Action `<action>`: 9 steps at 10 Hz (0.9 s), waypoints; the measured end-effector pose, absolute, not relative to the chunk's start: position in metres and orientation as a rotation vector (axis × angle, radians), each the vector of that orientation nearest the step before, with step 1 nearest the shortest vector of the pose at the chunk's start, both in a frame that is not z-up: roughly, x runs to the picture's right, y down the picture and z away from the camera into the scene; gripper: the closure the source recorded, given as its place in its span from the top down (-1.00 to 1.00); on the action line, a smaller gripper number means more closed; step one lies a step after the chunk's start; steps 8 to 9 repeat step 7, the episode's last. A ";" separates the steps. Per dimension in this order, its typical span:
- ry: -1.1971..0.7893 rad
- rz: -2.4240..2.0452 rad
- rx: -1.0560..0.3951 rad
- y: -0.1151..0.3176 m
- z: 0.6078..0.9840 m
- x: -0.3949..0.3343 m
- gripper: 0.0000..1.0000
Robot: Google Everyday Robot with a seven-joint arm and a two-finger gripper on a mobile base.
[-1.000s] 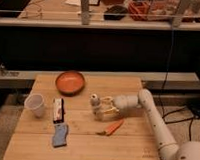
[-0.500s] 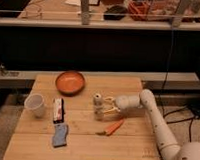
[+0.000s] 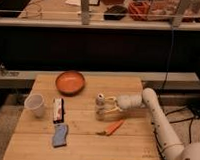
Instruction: Stand the bottle upright
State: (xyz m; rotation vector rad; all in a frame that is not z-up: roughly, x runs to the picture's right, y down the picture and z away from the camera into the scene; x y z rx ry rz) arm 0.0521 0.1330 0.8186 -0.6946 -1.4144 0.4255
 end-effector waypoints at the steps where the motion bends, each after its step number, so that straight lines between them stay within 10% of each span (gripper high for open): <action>1: -1.411 0.420 -0.705 0.134 0.818 0.050 0.60; 9: -1.349 0.432 -0.707 0.131 0.817 0.053 0.60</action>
